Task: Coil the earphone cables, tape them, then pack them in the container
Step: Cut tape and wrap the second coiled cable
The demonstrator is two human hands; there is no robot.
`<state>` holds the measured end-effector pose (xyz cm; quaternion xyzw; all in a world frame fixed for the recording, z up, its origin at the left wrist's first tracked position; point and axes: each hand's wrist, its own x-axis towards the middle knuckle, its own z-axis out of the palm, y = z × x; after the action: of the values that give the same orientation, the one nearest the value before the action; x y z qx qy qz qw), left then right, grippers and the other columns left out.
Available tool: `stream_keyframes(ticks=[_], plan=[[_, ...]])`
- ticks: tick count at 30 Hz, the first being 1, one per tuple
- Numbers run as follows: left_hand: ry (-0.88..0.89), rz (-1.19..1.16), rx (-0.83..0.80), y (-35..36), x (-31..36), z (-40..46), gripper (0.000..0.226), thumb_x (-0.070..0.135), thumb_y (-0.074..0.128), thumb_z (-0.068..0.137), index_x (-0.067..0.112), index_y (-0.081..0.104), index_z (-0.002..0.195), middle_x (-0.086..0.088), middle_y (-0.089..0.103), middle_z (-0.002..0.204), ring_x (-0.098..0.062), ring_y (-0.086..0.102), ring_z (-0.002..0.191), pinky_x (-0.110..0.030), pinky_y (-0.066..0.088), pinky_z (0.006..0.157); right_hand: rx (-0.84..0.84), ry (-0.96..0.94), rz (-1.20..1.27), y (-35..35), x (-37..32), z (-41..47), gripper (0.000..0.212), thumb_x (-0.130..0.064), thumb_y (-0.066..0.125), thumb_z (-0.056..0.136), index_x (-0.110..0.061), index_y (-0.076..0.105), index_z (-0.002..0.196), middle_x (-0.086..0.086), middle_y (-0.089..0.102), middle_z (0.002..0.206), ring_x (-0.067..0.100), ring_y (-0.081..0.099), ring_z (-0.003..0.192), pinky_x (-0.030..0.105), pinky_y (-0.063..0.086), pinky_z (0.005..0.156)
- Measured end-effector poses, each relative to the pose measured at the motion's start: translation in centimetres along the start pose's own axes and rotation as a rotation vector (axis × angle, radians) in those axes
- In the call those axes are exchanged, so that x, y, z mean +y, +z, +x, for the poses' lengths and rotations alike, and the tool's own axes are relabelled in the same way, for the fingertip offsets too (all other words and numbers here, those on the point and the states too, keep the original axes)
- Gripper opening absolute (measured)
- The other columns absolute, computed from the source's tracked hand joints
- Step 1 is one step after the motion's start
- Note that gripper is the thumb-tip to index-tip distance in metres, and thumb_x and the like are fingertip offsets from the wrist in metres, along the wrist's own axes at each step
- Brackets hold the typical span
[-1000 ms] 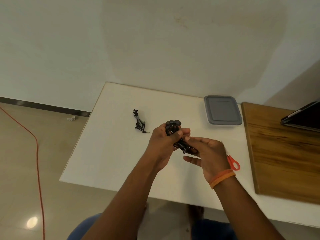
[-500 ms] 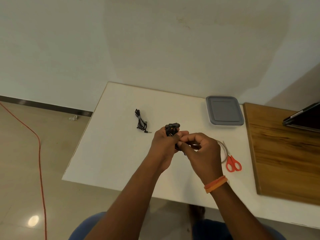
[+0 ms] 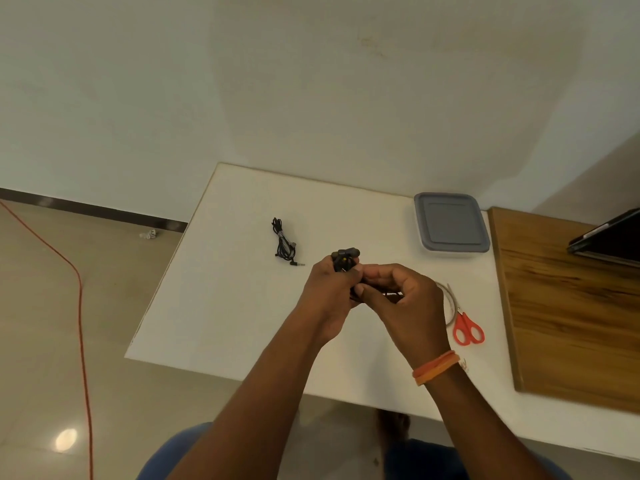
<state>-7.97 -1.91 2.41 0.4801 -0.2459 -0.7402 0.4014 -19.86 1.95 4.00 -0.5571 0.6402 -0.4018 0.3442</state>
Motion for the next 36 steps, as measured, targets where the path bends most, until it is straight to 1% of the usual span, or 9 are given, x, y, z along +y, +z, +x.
stream_keyframes(ticks=[2,6,9,12,18,25,30,33,36], plan=[[-0.012,-0.017,0.004,-0.1,0.0,0.0,0.02,-0.004,0.048,0.098,0.004,0.054,0.116,-0.01,0.069,0.094,-0.028,0.069,0.095,-0.041,0.057,0.087,0.019,-0.01,-0.003,0.0,0.1,0.0,0.023,-0.01,0.074,0.081,-0.025,0.073,0.099,-0.015,0.071,0.09,-0.003,0.067,0.086,0.009,0.051,0.074],[-0.047,-0.014,0.006,0.2,-0.1,0.0,0.018,-0.001,0.052,0.098,0.005,0.055,0.115,-0.015,0.062,0.104,-0.034,0.064,0.106,-0.048,0.053,0.097,0.117,0.033,0.023,0.0,0.3,0.1,0.021,-0.005,0.071,0.083,-0.024,0.072,0.091,-0.01,0.072,0.082,0.001,0.068,0.079,0.014,0.056,0.069],[-0.064,-0.047,0.005,0.2,-0.1,0.1,0.018,-0.001,0.052,0.098,0.004,0.055,0.115,-0.017,0.063,0.104,-0.033,0.065,0.103,-0.049,0.052,0.097,0.149,-0.099,-0.087,0.2,0.1,0.1,0.018,-0.002,0.067,0.086,-0.021,0.065,0.087,-0.013,0.066,0.078,-0.001,0.066,0.077,0.008,0.051,0.065],[-0.063,-0.039,0.004,0.1,-0.1,0.1,0.014,0.0,0.052,0.098,0.005,0.055,0.111,-0.012,0.062,0.095,-0.028,0.065,0.096,-0.05,0.052,0.097,0.085,-0.192,-0.162,0.4,0.4,0.1,0.018,0.001,0.062,0.089,-0.015,0.067,0.083,-0.006,0.067,0.081,0.003,0.065,0.079,0.01,0.052,0.068],[-0.058,0.041,0.023,0.2,-0.3,0.1,0.018,0.0,0.052,0.098,0.006,0.055,0.115,-0.015,0.061,0.103,-0.029,0.064,0.099,-0.05,0.052,0.097,-0.025,0.134,0.113,-0.2,0.5,0.7,0.029,0.002,0.058,0.09,-0.023,0.071,0.081,-0.002,0.072,0.085,0.01,0.069,0.083,0.02,0.057,0.07],[-0.076,0.129,-0.007,0.2,-0.4,-0.1,0.018,0.002,0.051,0.099,0.013,0.056,0.112,-0.011,0.063,0.102,-0.029,0.065,0.102,-0.043,0.055,0.092,-0.264,0.58,0.464,-2.8,0.5,1.8,0.021,-0.012,0.054,0.096,-0.002,0.071,0.102,0.016,0.073,0.1,0.032,0.07,0.093,0.04,0.06,0.073],[-0.09,0.156,-0.004,0.1,-0.7,0.0,0.018,0.001,0.05,0.099,0.014,0.056,0.111,-0.011,0.064,0.1,-0.029,0.065,0.099,-0.049,0.052,0.097,-0.269,0.585,0.505,-3.2,0.7,2.0,0.025,-0.018,0.062,0.091,0.001,0.069,0.105,0.018,0.073,0.1,0.032,0.071,0.094,0.037,0.059,0.073],[-0.092,0.139,0.017,0.0,-0.8,0.2,0.021,0.001,0.05,0.099,0.01,0.055,0.118,-0.009,0.064,0.097,-0.026,0.066,0.095,-0.048,0.055,0.093,-0.369,0.494,0.44,-3.5,0.9,1.8,0.051,-0.02,0.079,0.067,-0.007,0.064,0.114,0.013,0.073,0.104,0.029,0.07,0.096,0.039,0.058,0.081],[-0.098,0.126,0.017,0.0,-0.6,0.1,0.023,0.001,0.049,0.1,0.01,0.055,0.12,-0.013,0.065,0.103,-0.026,0.067,0.098,-0.041,0.058,0.084,-0.336,0.466,0.417,-3.1,1.0,1.5,0.066,-0.013,0.085,0.056,-0.01,0.06,0.116,0.009,0.074,0.103,0.024,0.072,0.093,0.032,0.058,0.077]])
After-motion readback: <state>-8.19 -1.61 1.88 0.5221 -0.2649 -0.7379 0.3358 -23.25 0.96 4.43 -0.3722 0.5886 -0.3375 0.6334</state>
